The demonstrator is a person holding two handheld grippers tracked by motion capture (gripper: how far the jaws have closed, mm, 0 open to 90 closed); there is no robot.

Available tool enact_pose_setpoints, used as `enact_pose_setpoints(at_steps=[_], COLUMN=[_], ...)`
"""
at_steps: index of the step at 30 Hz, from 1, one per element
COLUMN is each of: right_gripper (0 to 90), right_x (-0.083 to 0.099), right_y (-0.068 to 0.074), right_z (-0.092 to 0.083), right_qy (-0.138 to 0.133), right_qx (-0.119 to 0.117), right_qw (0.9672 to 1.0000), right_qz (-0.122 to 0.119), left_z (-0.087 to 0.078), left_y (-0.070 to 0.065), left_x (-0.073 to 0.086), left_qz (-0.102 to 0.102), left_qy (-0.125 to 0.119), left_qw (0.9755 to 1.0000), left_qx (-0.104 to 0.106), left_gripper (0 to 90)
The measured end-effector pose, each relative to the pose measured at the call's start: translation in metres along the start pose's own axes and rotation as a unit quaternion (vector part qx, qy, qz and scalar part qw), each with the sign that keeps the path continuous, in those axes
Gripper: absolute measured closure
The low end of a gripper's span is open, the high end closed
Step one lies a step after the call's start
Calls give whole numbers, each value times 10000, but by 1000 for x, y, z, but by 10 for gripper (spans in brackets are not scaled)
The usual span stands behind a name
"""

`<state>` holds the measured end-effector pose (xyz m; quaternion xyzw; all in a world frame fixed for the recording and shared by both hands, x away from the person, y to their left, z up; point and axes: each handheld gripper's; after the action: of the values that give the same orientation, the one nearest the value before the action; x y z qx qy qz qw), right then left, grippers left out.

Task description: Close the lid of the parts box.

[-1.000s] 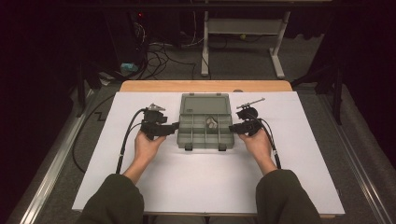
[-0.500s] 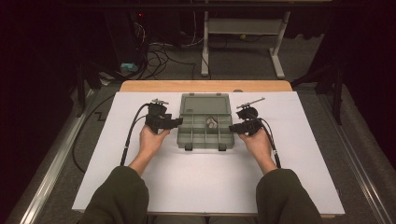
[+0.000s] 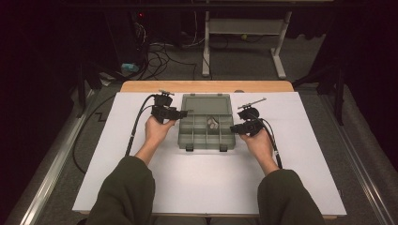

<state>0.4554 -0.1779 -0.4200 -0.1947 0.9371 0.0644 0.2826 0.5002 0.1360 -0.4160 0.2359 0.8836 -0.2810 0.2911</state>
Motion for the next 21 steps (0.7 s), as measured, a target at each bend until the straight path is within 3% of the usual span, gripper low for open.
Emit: enact_pose_setpoints(at_steps=[12,21], right_gripper=[739,739], right_x=[0,0], right_y=[0,0], right_z=[0,0], right_qy=[-6,-7], right_qx=[9,3], right_qw=[10000,10000], right_qz=[-20,-20], left_z=[21,36], left_y=[13,24], left_x=[-21,-22], left_qz=[-260,-586], left_qy=[318,522], left_qw=[9992,9968], left_qx=[-14,169], left_gripper=[437,451])
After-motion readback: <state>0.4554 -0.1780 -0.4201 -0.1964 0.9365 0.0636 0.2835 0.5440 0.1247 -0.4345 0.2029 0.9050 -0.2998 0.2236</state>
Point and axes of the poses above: each handheld gripper's, and its own axes: z roughly forward along the jaws, x roughly out of its underside, y roughly to its left, and after that the axes turned 9 degrees about x, right-handed
